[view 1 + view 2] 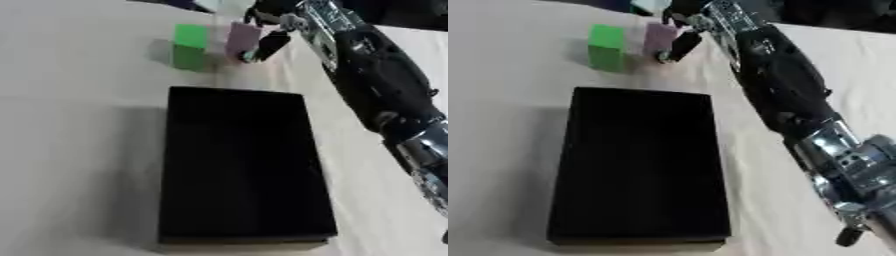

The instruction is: Pick up objects on the table and place them in the box.

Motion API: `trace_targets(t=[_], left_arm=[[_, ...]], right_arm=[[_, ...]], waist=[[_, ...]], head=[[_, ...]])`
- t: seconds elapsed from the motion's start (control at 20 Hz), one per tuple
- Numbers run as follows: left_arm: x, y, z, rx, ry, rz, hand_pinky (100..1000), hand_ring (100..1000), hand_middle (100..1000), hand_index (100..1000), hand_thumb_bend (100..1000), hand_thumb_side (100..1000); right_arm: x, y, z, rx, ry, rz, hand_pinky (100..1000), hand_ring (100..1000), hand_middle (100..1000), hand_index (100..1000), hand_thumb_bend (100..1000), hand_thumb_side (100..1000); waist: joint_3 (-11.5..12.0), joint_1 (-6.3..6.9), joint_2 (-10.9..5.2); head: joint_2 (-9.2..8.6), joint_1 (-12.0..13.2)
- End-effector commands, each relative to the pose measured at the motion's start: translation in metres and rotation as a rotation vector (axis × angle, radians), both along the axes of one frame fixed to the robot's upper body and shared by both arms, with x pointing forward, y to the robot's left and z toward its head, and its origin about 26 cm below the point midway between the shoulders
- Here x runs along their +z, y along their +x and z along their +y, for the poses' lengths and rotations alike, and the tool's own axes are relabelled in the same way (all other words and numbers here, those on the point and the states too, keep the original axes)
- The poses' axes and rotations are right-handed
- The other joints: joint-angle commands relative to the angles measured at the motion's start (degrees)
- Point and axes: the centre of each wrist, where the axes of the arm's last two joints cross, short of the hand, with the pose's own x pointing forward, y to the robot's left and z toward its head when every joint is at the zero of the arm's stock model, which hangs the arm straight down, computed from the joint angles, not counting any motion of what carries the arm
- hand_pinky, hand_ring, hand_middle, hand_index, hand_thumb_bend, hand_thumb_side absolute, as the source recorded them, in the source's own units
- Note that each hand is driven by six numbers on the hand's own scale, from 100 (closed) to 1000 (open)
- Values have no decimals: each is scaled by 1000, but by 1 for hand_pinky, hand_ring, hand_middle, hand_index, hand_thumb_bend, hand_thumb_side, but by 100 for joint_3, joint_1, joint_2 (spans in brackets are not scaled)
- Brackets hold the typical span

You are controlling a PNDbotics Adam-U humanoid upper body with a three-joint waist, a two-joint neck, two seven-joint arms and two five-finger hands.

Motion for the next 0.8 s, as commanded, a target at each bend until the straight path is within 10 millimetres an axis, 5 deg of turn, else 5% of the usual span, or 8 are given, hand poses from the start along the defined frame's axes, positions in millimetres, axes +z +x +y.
trace_targets(t=[0.05,0.15,0.8], left_arm=[[9,-3,2,2,16,-32,780,776,816,820,167,1000],[9,-3,2,2,17,-31,779,775,815,819,167,1000],[9,-3,4,5,21,-17,780,781,815,818,168,1000]], right_arm=[[7,0,-3,8,14,-53,663,627,403,639,156,640],[7,0,-2,22,36,-63,668,631,412,635,100,631],[35,-13,5,101,187,-92,698,629,423,650,100,587]], waist=[[1,64,-105],[-3,64,-105],[-177,97,-325]], head=[[-22,-16],[-6,-16],[98,47]])
